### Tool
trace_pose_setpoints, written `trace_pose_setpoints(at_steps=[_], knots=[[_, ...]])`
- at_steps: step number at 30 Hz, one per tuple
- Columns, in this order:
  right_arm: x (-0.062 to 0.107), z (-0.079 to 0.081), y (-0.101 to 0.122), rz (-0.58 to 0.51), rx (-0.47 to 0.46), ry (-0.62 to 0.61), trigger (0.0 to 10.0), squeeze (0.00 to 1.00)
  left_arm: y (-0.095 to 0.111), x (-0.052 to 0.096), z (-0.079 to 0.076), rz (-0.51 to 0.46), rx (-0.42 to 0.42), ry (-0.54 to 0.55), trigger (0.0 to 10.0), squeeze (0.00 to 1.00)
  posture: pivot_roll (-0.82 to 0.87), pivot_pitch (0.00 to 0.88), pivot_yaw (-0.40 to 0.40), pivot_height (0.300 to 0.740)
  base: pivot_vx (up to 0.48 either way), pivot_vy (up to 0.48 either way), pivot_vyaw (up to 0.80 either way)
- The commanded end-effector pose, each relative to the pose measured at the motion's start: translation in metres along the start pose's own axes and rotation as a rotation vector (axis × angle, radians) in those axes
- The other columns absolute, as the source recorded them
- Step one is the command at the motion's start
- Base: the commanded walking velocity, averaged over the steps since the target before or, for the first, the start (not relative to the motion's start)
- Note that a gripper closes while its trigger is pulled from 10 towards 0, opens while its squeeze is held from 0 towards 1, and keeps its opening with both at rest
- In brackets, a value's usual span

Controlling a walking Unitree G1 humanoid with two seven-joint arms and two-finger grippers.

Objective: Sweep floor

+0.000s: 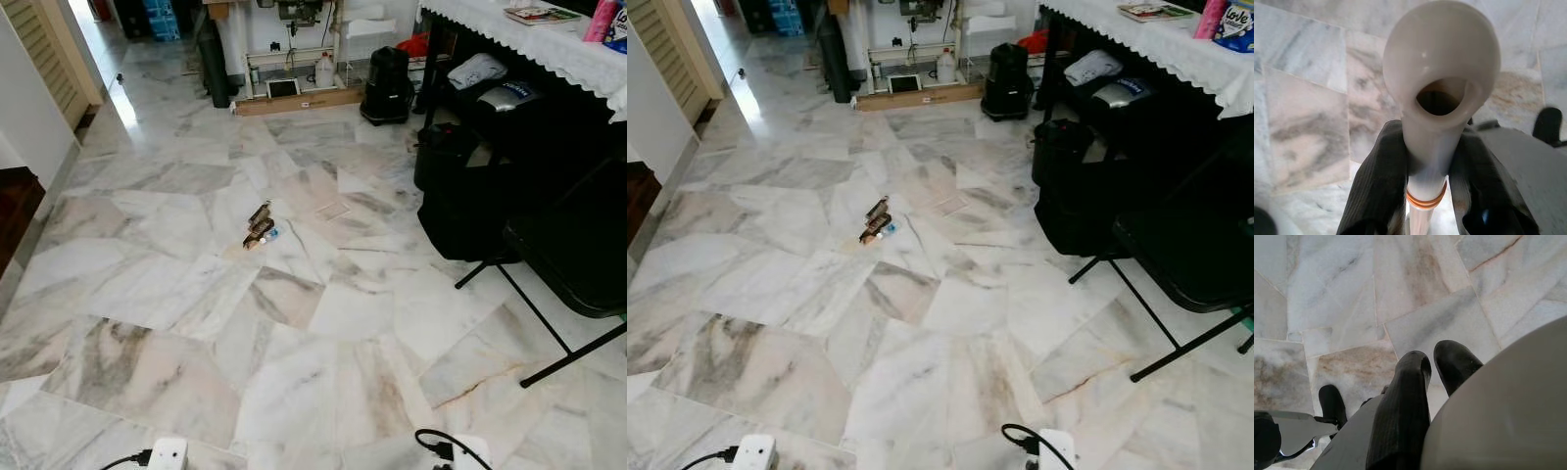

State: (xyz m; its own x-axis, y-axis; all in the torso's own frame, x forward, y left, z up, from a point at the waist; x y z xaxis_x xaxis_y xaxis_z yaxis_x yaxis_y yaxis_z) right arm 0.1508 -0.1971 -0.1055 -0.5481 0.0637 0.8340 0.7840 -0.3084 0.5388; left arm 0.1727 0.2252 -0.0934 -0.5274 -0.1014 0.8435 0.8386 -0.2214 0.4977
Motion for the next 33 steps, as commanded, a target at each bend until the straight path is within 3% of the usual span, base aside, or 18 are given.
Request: trace_pose_setpoints(at_steps=[1, 5, 13, 26, 30, 33], knots=[[0.002, -0.002, -0.009, 0.031, -0.030, -0.011, 10.0, 0.00, 0.005, 0.000, 0.006, -0.022, 0.001, 0.024, 10.0, 0.00, -0.15, 0.000, 0.061, 0.740, 0.000, 0.000, 0.00], [0.003, -0.010, -0.006, 0.002, -0.066, -0.035, 10.0, 0.00, 0.013, -0.001, 0.000, -0.063, 0.041, 0.009, 10.0, 0.00, -0.15, 0.000, 0.043, 0.740, 0.000, 0.000, 0.00], [0.004, -0.013, -0.005, 0.000, -0.036, -0.026, 10.0, 0.00, 0.014, -0.002, -0.005, -0.067, 0.083, 0.008, 10.0, 0.00, -0.13, 0.000, 0.013, 0.740, 0.030, 0.000, 0.00], [0.006, -0.036, 0.000, 0.033, -0.018, -0.055, 10.0, 0.00, 0.007, -0.001, -0.009, -0.053, 0.081, -0.010, 10.0, 0.00, -0.14, 0.000, 0.005, 0.740, 0.468, 0.000, 0.00], [0.011, -0.046, -0.014, 0.076, 0.010, -0.077, 10.0, 0.00, 0.006, -0.001, -0.011, -0.051, 0.079, -0.020, 10.0, 0.00, -0.14, 0.000, 0.003, 0.740, 0.480, 0.000, 0.00], [0.012, -0.043, -0.020, 0.089, 0.027, -0.071, 10.0, 0.00, 0.006, -0.001, -0.012, -0.051, 0.078, -0.022, 10.0, 0.00, -0.14, 0.000, 0.002, 0.740, 0.480, 0.000, 0.75]])
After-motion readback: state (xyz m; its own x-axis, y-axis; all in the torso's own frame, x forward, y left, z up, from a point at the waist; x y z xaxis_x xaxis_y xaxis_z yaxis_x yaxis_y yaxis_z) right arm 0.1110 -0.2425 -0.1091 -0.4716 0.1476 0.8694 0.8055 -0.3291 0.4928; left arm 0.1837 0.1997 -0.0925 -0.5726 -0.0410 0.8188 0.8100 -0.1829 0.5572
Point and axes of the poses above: a point about 5 cm out from each wrist's last joint towards the gripper, its own x axis pointing back from the gripper into the wrist, its own y axis along the axis of the wrist's last joint, z = x × y, the point moved 1 cm from there along -x, pointing out of the wrist towards the gripper, and after that the axes turned 11 degrees about -x, right-handed, at the moved point
